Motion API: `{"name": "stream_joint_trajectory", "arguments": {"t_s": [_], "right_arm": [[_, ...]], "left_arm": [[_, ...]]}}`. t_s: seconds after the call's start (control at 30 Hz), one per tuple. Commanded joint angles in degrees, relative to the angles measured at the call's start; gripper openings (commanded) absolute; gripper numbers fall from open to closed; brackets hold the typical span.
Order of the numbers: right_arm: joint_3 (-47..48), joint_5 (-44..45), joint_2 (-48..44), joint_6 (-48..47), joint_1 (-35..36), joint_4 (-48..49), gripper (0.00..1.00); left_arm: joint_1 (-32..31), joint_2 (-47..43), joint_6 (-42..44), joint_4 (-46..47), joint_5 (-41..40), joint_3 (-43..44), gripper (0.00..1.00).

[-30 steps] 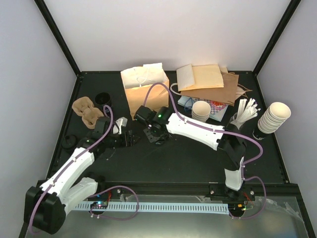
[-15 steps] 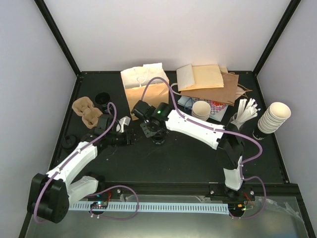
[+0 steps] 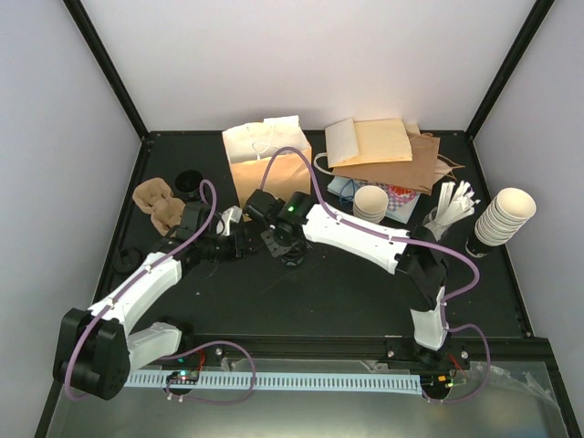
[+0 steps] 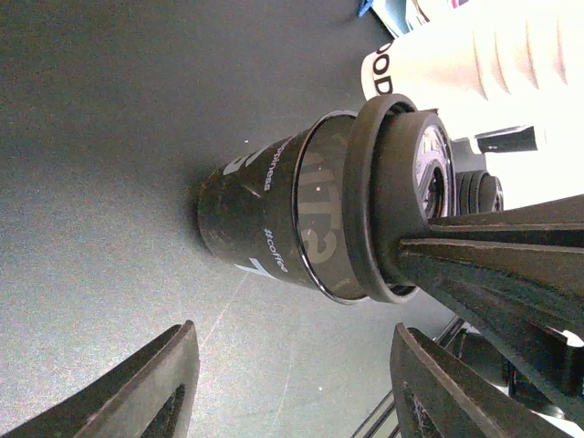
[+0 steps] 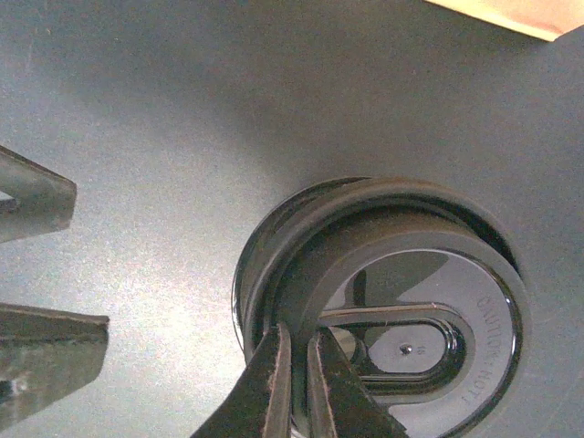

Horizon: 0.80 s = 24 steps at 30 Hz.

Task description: Pack the takeout coffee

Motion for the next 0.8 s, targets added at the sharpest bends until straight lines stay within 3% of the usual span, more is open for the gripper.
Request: {"name": "stream_joint_trajectory", "arguments": {"t_s": [0.0,0.77], "right_arm": [[-1.4,0.2,0.3,-1.0,-0.2,0.3,0.03],[-2.4,-1.9,1.1,-3.1,-0.2,4.0,0.03]], "left_arm": [[0.6,-0.2,-0.9,1.6,-0.5,1.7,0.6],[0.7,6.4,-3.1,8.2,1.6,-0.5,0.48]]}}
